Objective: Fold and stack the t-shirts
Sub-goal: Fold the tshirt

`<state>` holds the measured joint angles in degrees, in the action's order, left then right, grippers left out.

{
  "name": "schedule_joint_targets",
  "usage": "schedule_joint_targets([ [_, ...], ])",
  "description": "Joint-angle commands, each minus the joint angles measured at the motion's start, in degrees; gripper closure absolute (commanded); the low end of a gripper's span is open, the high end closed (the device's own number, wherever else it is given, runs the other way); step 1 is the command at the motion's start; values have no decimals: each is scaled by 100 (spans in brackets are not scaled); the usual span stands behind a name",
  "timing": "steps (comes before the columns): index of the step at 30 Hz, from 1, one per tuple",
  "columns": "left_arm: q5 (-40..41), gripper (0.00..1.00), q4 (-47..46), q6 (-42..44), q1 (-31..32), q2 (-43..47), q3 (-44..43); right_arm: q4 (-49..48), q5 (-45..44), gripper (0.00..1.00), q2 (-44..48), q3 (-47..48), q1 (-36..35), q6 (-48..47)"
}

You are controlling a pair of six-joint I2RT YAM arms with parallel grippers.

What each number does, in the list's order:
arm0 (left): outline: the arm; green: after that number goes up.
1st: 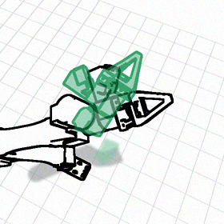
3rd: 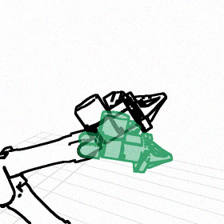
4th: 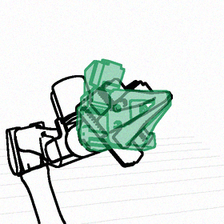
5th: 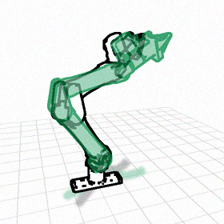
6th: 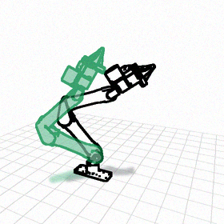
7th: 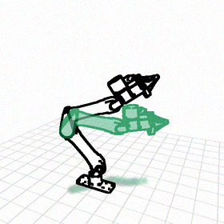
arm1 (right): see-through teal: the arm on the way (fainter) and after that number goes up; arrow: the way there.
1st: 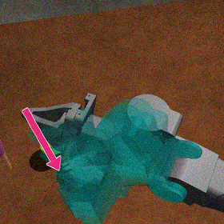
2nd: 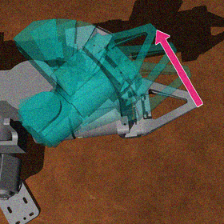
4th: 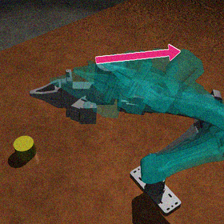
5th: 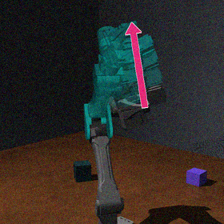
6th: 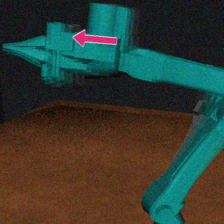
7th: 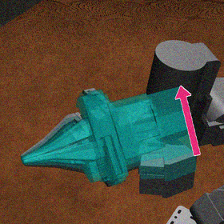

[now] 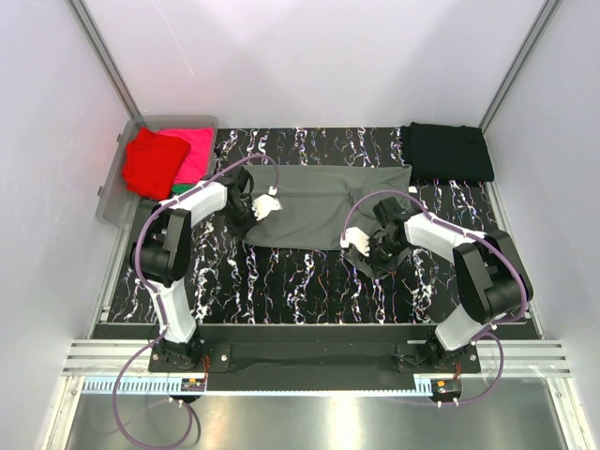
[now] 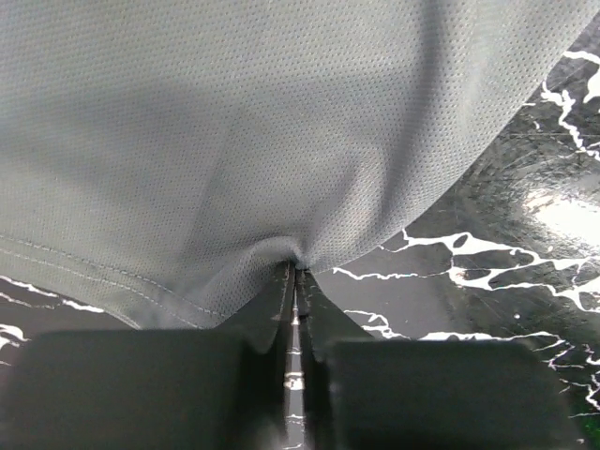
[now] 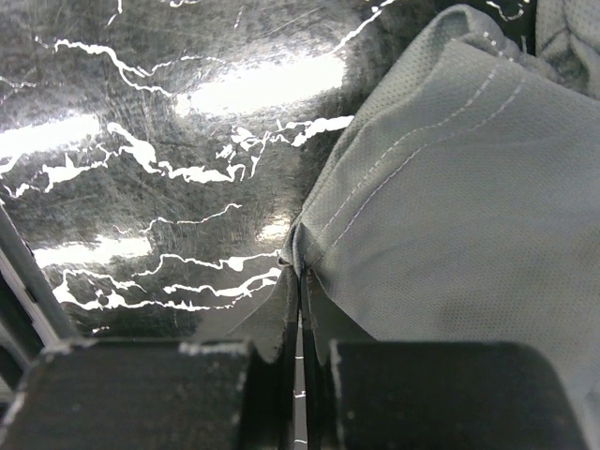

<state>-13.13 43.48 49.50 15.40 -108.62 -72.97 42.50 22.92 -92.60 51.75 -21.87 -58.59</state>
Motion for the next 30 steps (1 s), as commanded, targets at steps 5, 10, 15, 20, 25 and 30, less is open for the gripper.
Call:
schedule_joint_targets([
  [5, 143, 100, -130, 51, 7, 253, 116, -14, -288, 100, 435, 55, -37, 663],
  [10, 135, 100, 194, 139, 7, 649, 20, 223, -297, 100, 953, 467, 296, 910],
  [15, 179, 100, 643, 192, 7, 772, -279, 329, -393, 100, 1402, 985, 473, 937],
  [20, 152, 100, 968, 359, 16, 877, -454, 399, -516, 100, 1368, 1373, 552, 963],
  [25, 179, 100, 1363, 517, 16, 790, -674, 303, -560, 100, 1121, 1952, 798, 937],
  [30, 205, 100, 1671, 658, 25, 465, -1175, 48, -683, 100, 796, 2497, 1009, 735],
])
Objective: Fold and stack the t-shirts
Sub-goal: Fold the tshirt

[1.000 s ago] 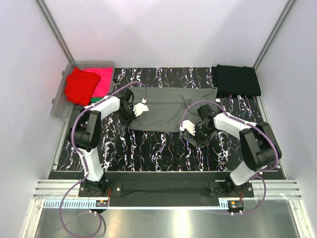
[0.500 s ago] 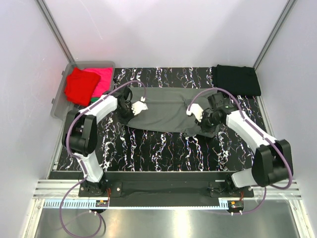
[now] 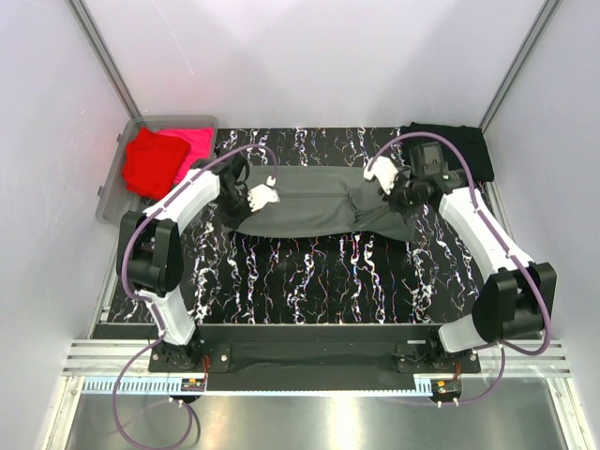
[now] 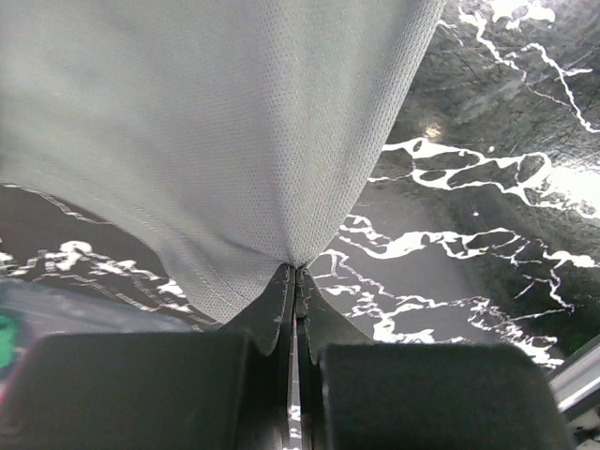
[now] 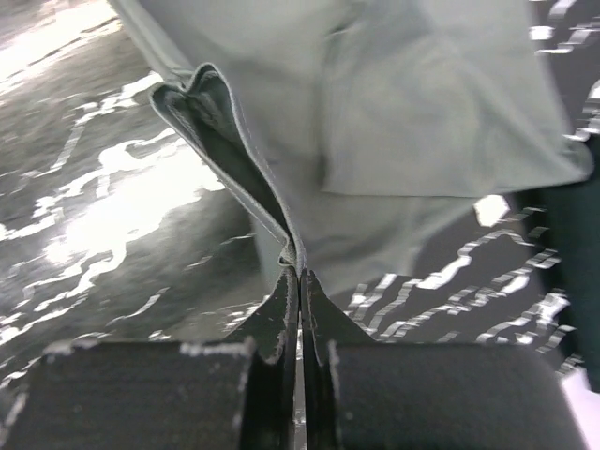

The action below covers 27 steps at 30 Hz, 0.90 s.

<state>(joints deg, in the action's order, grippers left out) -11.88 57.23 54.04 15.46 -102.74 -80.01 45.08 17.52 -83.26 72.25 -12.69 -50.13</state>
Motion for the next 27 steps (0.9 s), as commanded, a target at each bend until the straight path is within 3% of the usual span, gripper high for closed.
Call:
schedule_joint_targets([
  [1, 81, 100, 445, 195, 18, -219, -594, -271, -135, 100, -198, 526, 152, -146],
  [10, 168, 100, 1079, 317, 27, -1309, -1903, -640, -144, 100, -893, 1344, 241, -190],
  [27, 573, 100, 1053, 212, -87, -2312, -3319, -1229, -451, 100, -2079, 2188, 258, -322],
])
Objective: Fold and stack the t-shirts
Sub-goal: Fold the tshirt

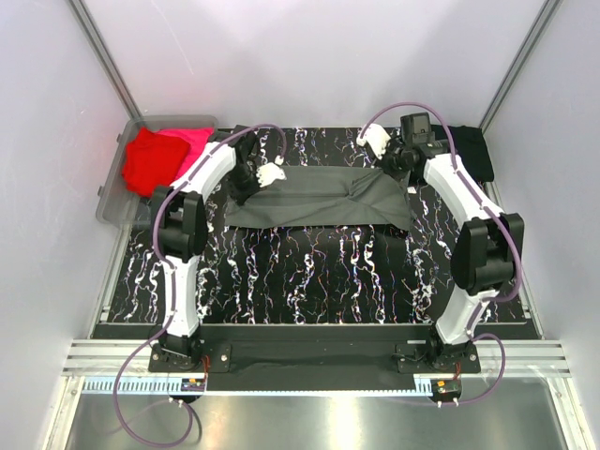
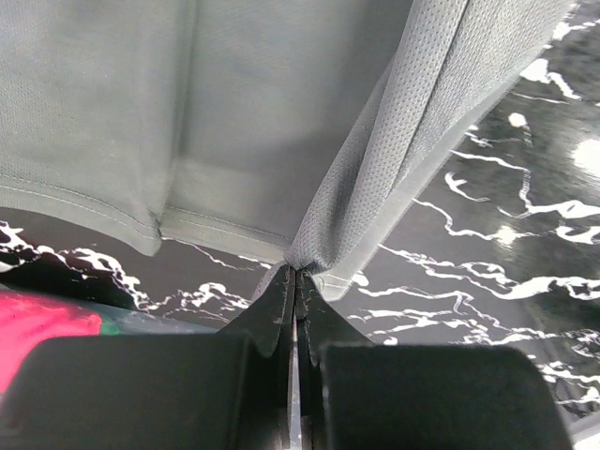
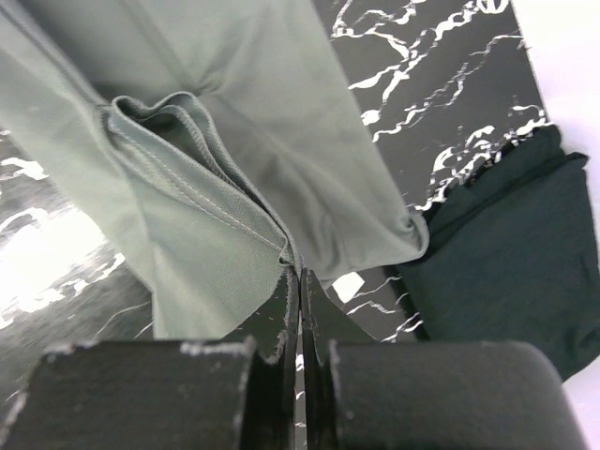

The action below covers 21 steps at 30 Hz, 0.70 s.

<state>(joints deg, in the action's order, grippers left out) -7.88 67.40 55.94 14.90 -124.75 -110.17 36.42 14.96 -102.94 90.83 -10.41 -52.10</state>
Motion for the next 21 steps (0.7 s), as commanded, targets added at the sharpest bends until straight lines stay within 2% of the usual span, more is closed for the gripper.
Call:
schedule_joint_targets([
  [1, 173, 100, 37, 22, -31, -163, -373, -434, -230, 100, -156, 357, 31, -143],
  [21, 621, 100, -570, -75, -75, -858, -1305, -566, -371, 100, -1123, 1086, 83, -258],
])
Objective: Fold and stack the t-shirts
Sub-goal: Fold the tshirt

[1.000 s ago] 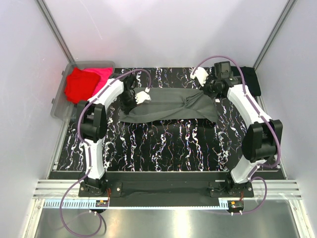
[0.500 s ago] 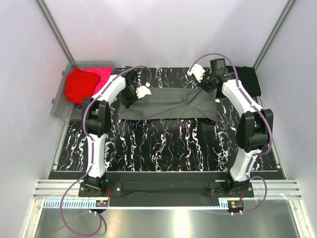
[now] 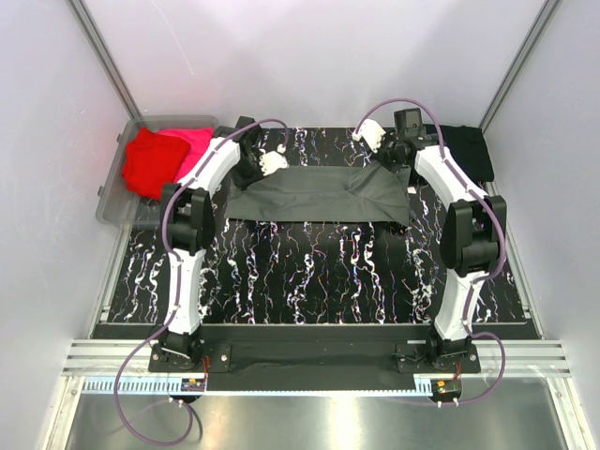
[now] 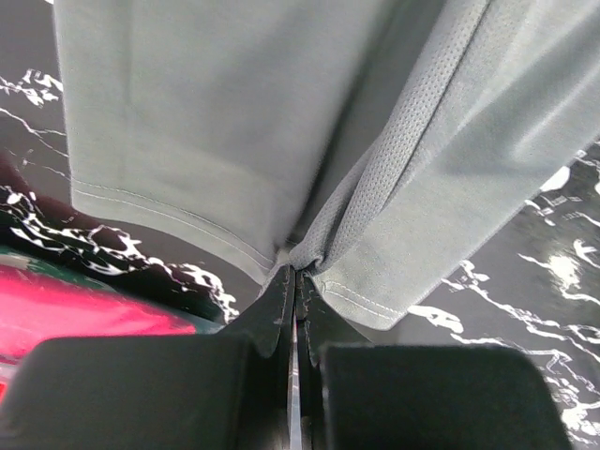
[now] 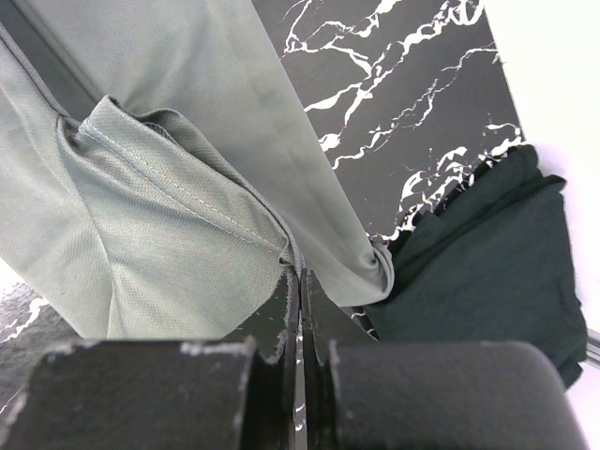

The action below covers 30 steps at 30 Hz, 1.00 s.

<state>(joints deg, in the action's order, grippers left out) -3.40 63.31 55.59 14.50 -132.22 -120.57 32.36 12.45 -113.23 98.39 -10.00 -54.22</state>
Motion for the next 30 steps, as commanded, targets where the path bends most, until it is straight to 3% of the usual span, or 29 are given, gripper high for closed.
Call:
schedule_joint_targets([
  [1, 182, 100, -170, -57, -35, -145, -308, -168, -120, 100, -164, 356, 42, -45],
  [14, 331, 97, -652, -312, -35, -427, -537, -221, -251, 100, -1016, 1155, 51, 121],
  [15, 322, 94, -731, -382, -35, -444, -633, -300, -304, 96, -1069, 1208, 42, 209],
  [16, 331, 84, -863, -661, -35, -419, -651, -379, -374, 90, -1122, 1322, 42, 279],
  [18, 322, 79, -1206, -856, -53, -200, -608, -599, -742, 72, -1140, 1472, 42, 594],
  [19, 496, 75, -1337, -1109, -53, -77, -538, -608, -848, 69, -1105, 1647, 51, 710],
  [24, 375, 69, -1945, -1753, -44, 1046, 549, -687, -1366, 60, -640, 1570, 77, 1378],
  [30, -143, 69, -1989, -1772, 0, 1822, 2104, -205, -1289, 56, 247, 245, 86, 1607],
])
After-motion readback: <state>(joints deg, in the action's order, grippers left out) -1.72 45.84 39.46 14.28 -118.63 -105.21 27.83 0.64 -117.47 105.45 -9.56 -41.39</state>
